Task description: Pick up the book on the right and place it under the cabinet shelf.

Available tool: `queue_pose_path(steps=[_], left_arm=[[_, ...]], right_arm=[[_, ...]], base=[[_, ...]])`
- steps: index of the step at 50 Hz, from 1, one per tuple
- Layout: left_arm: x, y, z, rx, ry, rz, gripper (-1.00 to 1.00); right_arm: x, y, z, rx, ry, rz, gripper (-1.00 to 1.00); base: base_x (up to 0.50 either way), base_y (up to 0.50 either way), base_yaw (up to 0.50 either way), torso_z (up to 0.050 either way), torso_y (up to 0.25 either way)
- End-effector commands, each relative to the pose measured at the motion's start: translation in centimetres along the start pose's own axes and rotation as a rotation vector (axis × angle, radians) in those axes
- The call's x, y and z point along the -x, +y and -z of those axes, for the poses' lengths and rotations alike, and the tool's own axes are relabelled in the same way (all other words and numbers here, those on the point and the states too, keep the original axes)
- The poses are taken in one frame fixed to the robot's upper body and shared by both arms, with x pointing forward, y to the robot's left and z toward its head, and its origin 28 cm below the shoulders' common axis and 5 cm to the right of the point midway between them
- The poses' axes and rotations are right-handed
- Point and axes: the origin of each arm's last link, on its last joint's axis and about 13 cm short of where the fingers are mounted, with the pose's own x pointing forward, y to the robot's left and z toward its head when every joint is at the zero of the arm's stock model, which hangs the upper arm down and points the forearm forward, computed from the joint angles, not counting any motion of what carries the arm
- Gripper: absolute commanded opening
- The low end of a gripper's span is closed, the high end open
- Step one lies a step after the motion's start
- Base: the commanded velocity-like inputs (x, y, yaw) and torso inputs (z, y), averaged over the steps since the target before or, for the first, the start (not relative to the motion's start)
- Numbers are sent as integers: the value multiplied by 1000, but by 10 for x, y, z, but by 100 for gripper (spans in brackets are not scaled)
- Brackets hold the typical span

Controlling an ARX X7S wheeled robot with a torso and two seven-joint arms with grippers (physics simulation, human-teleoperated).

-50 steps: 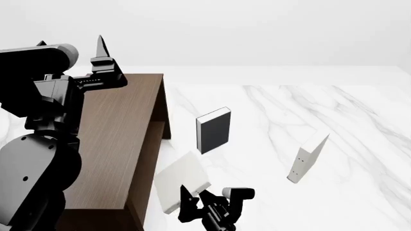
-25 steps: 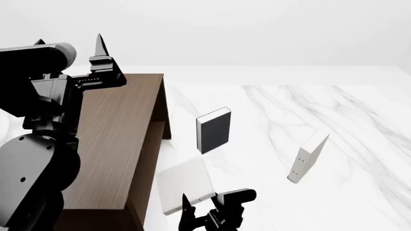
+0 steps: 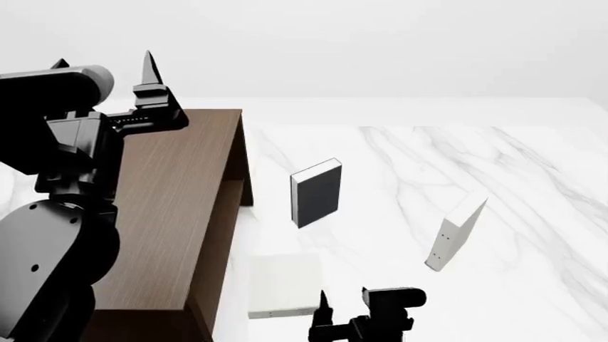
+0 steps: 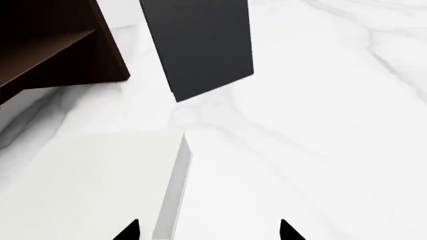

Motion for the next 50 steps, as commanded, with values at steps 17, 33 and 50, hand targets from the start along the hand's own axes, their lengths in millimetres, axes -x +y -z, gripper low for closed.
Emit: queue_pose_path(steps=[17,33,50], left_arm=[[3,-1,-1,8,-20,19,100],[4,-1,-6,20,-46,41,100],[2,-2,-24,22,-80,48,100]], right_arm=[[26,-13,-88,193,-265,-22,100],[23,-21,-91,330,-282,16,100],[21,-29,-99,345,-296,50,100]], base=[[0,0,0,0,0],[0,0,0,0,0],[0,0,0,0,-141]])
